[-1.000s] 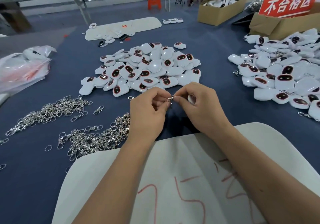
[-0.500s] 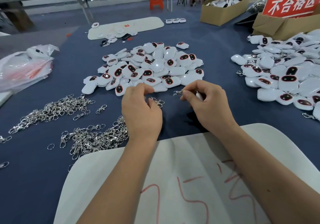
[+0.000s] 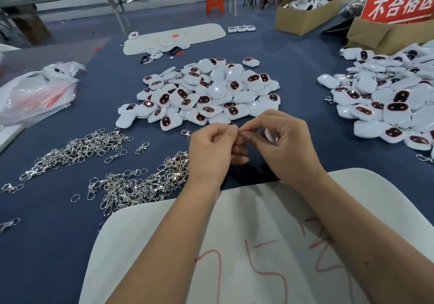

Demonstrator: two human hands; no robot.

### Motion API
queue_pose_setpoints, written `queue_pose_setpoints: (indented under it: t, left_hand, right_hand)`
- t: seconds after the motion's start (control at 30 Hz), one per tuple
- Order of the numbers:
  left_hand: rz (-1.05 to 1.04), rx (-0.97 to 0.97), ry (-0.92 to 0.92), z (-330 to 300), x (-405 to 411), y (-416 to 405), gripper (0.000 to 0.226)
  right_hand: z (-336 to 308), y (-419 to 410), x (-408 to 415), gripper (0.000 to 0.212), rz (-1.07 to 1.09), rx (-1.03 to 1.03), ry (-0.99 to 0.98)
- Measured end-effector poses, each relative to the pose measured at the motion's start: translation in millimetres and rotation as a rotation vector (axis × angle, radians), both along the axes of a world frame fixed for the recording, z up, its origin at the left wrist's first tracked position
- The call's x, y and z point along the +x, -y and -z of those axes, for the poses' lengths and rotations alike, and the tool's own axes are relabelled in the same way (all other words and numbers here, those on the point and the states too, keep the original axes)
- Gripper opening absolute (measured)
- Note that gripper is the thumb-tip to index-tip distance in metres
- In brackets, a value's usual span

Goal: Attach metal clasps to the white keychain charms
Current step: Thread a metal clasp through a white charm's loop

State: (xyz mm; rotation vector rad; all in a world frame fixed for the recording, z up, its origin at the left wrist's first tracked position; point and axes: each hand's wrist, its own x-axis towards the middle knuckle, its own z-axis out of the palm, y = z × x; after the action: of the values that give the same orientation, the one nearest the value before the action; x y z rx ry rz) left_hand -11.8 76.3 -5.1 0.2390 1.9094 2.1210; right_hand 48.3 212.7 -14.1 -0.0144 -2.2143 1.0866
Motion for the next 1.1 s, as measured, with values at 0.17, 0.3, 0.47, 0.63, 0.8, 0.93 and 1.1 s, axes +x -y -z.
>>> queue_pose_setpoints:
  t: [0.17,0.3,0.47,0.63,0.8,0.93,1.1]
  left_hand:
    - [-0.123,0.071,-0.053,4.0,-2.7,0.1,0.011]
    - [-0.208,0.01,-0.22,5.6,-4.0,2.1,0.007]
    - [-0.231,-0.155,-0.348,6.9,0.7,0.9,0.023]
    - [-0.175,-0.258,-0.438,6.7,4.2,-1.1,0.028]
    - [-0.183,-0.231,-0.43,5.6,4.7,0.7,0.026]
    - [-0.178,-0.231,-0.438,5.7,3.9,1.6,0.024]
    - [-0.169,-0.274,-0.475,6.6,2.5,-0.4,0.018]
  right_hand:
    - [-2.0,0.6,-0.3,0.007,0.036,0.038,0.011]
    - [-1.8,2.0,-0.2,0.007,0.014,-0.007,0.038]
    - [0.1,0.1,-2.2,0.009,0.053,-0.083,0.062]
    - [1.4,-1.4,-3.6,0.01,0.007,-0.015,0.056]
    - [2.1,-2.5,-4.1,0.01,0.02,0.041,0.053]
    - [2.8,-2.3,-2.6,0.011,-0.05,-0.049,0.124]
    - [2.7,-7.6,-4.6,0.011,-0.117,-0.215,0.196]
